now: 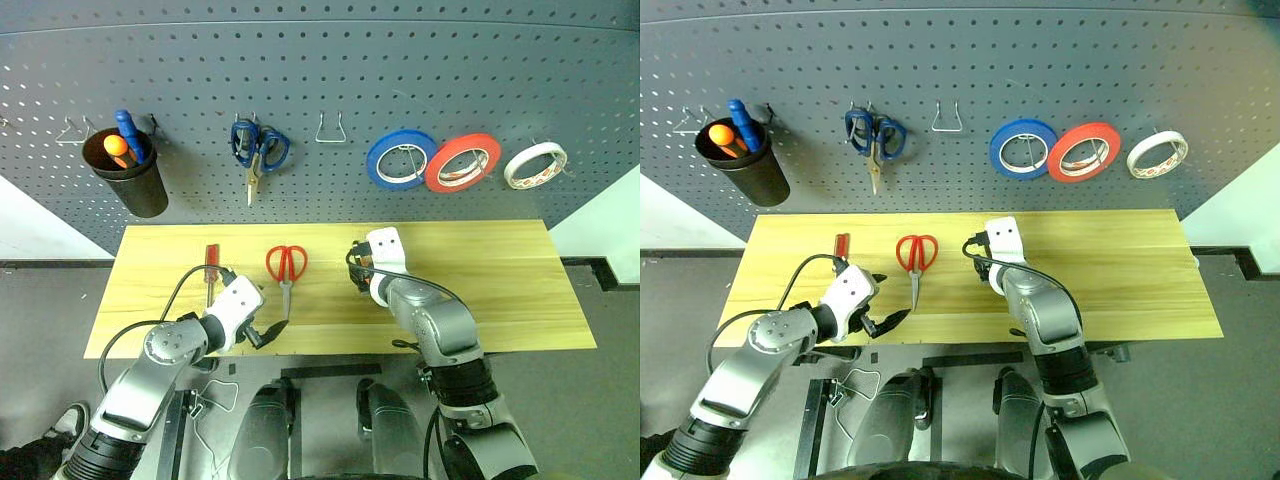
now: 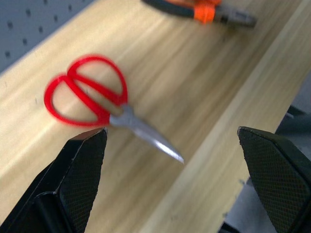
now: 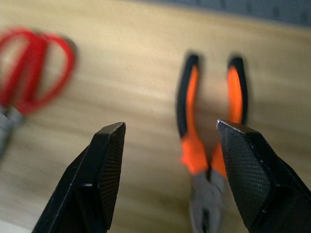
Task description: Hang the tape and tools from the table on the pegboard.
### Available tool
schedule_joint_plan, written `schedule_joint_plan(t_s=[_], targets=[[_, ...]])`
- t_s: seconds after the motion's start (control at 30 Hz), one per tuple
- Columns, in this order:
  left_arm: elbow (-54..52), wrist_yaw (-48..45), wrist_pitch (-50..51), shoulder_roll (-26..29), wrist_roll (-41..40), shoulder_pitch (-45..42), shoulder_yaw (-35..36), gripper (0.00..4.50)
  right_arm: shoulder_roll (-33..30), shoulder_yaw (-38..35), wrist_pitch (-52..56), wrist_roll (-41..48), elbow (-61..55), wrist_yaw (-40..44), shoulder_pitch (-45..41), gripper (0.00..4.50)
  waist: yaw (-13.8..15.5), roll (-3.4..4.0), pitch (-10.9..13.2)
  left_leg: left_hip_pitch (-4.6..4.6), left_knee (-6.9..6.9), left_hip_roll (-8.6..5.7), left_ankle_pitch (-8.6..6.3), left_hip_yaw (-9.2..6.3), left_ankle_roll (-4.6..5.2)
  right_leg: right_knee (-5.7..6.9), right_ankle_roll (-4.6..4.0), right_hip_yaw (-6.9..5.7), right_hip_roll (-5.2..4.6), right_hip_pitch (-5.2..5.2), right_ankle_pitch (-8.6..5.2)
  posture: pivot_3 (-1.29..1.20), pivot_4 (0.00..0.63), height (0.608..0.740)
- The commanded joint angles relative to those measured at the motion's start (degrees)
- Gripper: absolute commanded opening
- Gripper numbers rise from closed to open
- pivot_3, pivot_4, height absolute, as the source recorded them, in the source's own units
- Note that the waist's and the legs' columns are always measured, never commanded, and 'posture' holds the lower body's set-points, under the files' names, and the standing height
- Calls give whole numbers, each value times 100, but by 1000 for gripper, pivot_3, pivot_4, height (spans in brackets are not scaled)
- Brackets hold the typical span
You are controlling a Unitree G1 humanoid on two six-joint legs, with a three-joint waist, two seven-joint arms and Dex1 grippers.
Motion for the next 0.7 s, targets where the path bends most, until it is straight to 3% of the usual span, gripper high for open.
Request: schedule_joint_plan(t_s=[0.03,0.7], targets=[[-247,-43,-161,-42,-159,-53,147,4500,10,-34,111,-104,-65,-10,-44,3127,-2,5,9,-2,0,0,0,0,0,0,0,0,1,-1,0,87,332,716],[-523,20,-183,-104,-246,105,69,4500,101,-1,-261,-426,895,127,-589,3127,-155,5,88,-45,-2,-1,0,5,0,0,14,-2,3,-41,-6,96,336,716]])
